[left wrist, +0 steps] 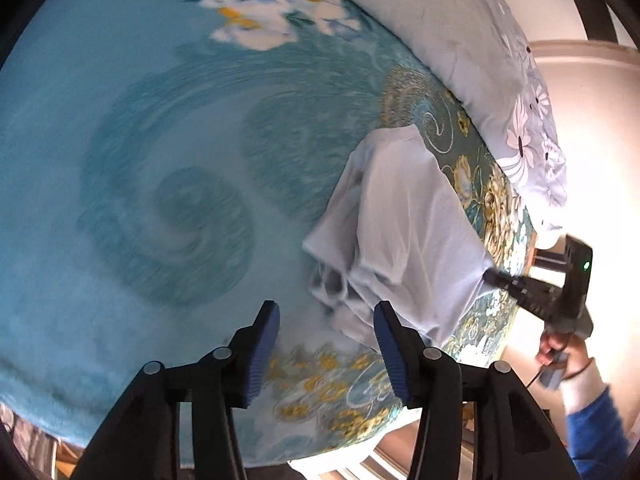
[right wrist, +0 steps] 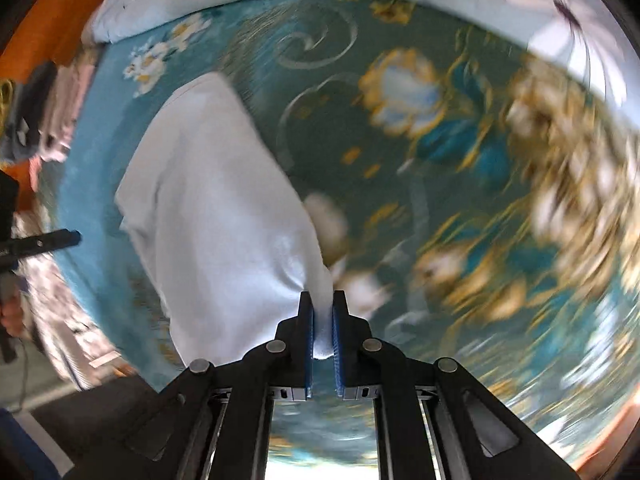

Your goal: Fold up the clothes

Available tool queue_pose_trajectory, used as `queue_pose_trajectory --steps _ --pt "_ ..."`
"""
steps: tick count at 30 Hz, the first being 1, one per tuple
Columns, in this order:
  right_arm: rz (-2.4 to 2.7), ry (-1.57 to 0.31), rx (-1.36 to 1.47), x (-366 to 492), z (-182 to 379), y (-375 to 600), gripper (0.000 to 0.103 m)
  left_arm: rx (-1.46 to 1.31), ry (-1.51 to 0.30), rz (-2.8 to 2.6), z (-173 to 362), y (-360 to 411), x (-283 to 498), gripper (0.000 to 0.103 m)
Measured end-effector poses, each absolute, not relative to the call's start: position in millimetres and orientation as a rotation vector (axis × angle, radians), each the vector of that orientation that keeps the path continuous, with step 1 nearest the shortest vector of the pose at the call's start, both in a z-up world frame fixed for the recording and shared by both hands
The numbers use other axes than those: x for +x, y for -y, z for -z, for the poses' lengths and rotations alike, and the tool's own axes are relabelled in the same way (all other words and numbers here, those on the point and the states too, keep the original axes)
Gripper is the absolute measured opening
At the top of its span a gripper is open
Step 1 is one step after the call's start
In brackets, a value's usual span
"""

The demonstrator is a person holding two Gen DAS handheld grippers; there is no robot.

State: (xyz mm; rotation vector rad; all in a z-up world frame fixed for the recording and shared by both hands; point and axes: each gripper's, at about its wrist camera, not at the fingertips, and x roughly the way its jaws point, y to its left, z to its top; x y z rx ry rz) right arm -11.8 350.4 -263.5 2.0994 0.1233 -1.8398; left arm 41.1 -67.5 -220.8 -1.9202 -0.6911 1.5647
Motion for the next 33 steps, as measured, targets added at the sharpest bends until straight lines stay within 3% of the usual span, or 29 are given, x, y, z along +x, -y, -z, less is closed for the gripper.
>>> queue_pose_trajectory --steps 7,11,15,19,21,27,33 --pt "1.72 -0.29 2.073 -46 272 -355 0.009 -1.931 0.575 -1.56 232 26 13 0.061" --pt "1.807 -0.246 2.047 -43 265 -375 0.015 -1.928 0.527 -1.57 233 16 2 0.065" --pt "1.98 0.12 2.059 -28 262 -421 0.021 -1.923 0.54 -1.552 238 9 -8 0.065" --pt "2.015 0.726 1.989 14 288 -438 0.043 -1.905 0.507 -1.524 244 -4 -13 0.072" --pt "1.989 0.928 1.967 28 313 -418 0.045 -1.908 0.452 -1.504 251 -12 -13 0.072" --pt "1.969 1.21 1.967 57 360 -403 0.045 -1.908 0.426 -1.411 266 -26 -5 0.072" --pt "1.952 1.294 1.878 51 367 -398 0.047 -1.881 0.467 -1.352 267 -35 0 0.07"
